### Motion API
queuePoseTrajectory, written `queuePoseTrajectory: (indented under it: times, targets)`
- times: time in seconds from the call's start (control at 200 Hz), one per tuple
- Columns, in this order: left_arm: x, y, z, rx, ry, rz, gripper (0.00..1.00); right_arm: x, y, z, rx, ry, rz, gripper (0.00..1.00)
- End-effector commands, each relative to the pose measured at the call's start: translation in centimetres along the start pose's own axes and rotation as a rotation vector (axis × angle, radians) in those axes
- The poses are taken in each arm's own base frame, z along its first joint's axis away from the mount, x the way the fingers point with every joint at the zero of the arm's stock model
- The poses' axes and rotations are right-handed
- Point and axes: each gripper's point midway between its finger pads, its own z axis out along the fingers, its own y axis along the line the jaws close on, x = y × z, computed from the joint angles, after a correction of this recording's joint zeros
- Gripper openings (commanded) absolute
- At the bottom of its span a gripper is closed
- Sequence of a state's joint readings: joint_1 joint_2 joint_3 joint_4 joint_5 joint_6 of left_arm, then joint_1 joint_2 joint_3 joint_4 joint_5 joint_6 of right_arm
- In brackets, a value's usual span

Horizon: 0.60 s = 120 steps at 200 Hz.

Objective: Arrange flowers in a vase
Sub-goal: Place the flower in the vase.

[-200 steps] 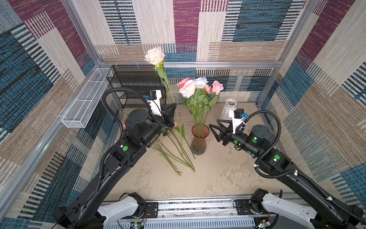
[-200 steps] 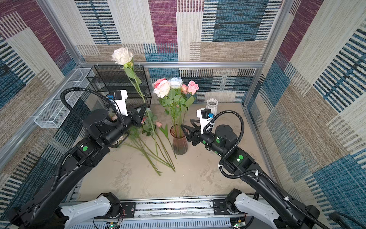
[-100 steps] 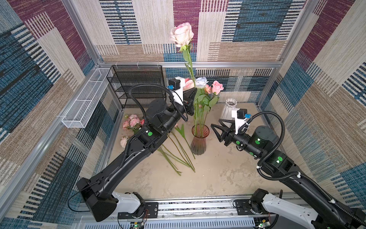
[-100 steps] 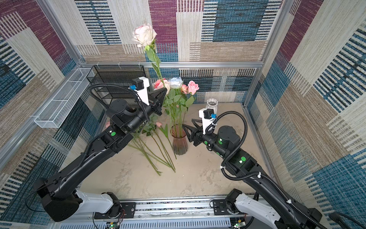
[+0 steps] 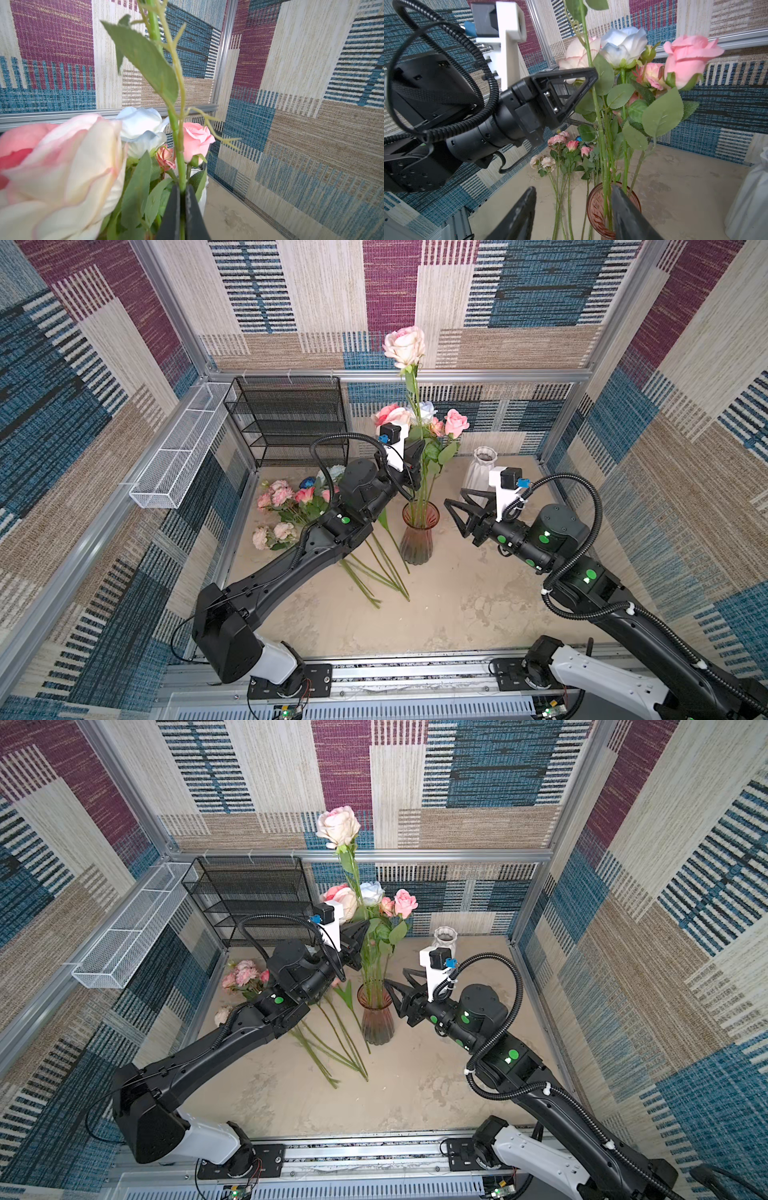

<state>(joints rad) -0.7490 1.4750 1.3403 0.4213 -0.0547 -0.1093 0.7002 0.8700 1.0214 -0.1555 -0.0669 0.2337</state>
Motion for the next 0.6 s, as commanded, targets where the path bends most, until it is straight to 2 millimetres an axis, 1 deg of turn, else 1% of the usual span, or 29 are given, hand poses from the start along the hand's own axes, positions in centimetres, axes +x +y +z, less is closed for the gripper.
queuePoseTrajectory:
  times: [0.0, 0.015, 0.1, 0.165, 0.265, 0.305, 0.411, 0.451, 0.506, 0.596]
  targets:
    - [-1.0, 0.0, -0.5, -0.014, -0.061, 0.0, 0.0, -0.7, 0.1, -0.4, 0.003, -0.026, 0.004, 0.61]
    - [-0.8, -0.1, -0.6, -0.012, -0.056, -0.003, 0.0, -0.7, 0.1, -0.4, 0.004, -0.026, 0.003, 0.61]
    - [-0.2, -0.5, -1.3, -0.003, -0.036, -0.009, 0.23, -0.9, 0.1, -0.6, 0.001, -0.031, 0.005, 0.65]
    - [0.0, -1.0, -1.7, 0.001, -0.011, -0.007, 0.32, -0.9, 0.1, -0.6, 0.003, -0.031, 0.005, 0.68]
    - [-0.3, -1.6, -2.8, 0.0, 0.002, -0.012, 0.37, -0.9, 0.1, -0.6, 0.002, -0.03, 0.005, 0.7]
    - [-0.2, -1.7, -3.3, -0.004, 0.016, -0.018, 0.38, -0.8, 0.1, -0.6, 0.003, -0.031, 0.005, 0.71]
    - [0.2, -1.3, -4.8, -0.021, 0.045, -0.061, 0.41, -0.8, 0.1, -0.7, 0.0, -0.033, 0.01, 0.72]
    - [0.3, -0.9, -5.8, -0.036, 0.048, -0.083, 0.41, -0.8, 0.2, -0.8, -0.004, -0.036, 0.011, 0.72]
    - [0.6, -0.4, -7.1, -0.056, 0.059, -0.111, 0.42, -0.6, 0.2, -0.8, -0.008, -0.03, 0.013, 0.72]
    - [2.4, 0.4, -9.3, -0.091, 0.111, -0.15, 0.43, -0.3, 0.3, -0.8, -0.018, -0.024, 0.02, 0.72]
